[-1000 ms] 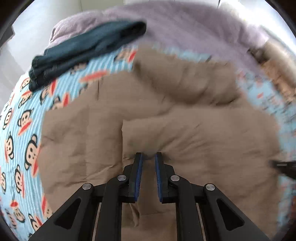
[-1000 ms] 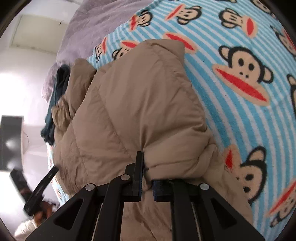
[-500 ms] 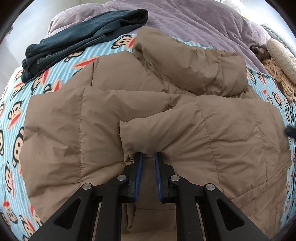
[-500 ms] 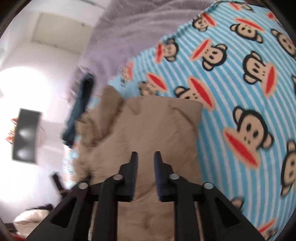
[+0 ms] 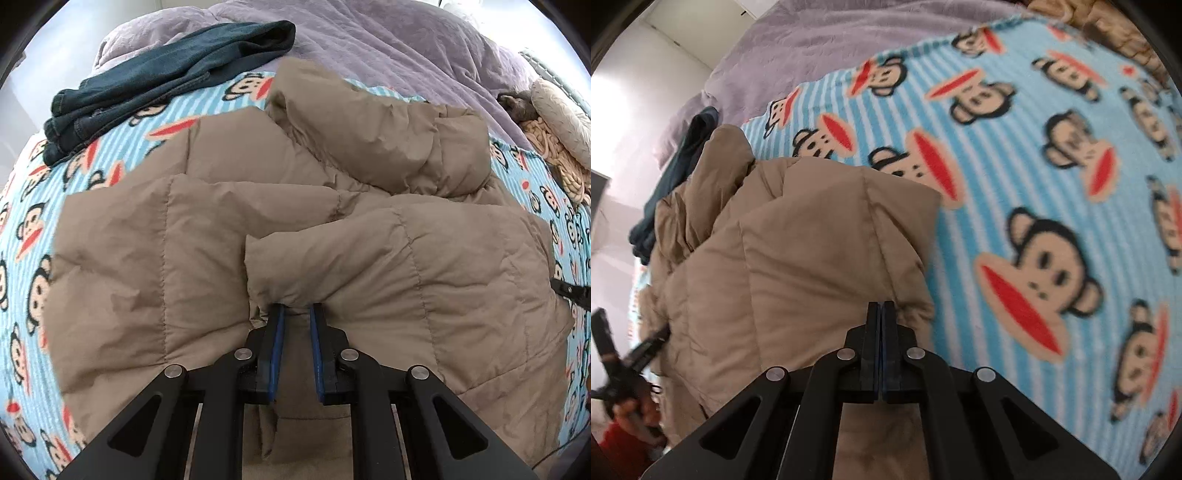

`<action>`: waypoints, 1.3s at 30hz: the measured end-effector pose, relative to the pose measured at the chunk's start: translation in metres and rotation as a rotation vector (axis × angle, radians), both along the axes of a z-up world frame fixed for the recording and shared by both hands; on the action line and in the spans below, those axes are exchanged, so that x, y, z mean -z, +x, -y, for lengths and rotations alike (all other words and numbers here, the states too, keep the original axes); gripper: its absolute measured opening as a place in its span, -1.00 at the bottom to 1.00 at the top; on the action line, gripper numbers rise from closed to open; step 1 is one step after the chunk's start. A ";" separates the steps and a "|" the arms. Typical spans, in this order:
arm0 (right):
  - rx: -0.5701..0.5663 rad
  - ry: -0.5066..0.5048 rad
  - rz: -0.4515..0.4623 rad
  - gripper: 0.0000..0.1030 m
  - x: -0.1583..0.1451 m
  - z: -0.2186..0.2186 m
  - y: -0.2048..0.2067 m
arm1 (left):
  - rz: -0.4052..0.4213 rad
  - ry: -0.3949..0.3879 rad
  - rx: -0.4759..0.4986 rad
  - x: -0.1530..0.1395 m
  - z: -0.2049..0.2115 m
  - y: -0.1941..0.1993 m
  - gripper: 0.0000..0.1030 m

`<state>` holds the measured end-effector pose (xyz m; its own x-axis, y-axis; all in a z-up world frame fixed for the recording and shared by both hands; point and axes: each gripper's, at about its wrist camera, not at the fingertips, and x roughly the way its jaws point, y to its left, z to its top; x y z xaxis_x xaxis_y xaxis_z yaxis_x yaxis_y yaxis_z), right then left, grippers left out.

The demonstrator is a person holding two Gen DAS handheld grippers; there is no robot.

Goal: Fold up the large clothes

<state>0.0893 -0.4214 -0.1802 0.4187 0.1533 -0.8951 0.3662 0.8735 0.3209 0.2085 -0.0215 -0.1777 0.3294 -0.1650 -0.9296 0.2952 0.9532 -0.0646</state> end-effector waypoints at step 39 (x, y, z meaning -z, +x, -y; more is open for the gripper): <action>-0.032 0.072 -0.073 0.43 -0.069 -0.115 -0.180 | -0.012 0.060 -0.016 -0.084 -0.051 -0.201 1.00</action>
<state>-0.0907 -0.3068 -0.1110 0.3465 0.2300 -0.9094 0.3636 0.8608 0.3562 0.0077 0.0300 -0.0932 0.3206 -0.1039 -0.9415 0.2794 0.9601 -0.0108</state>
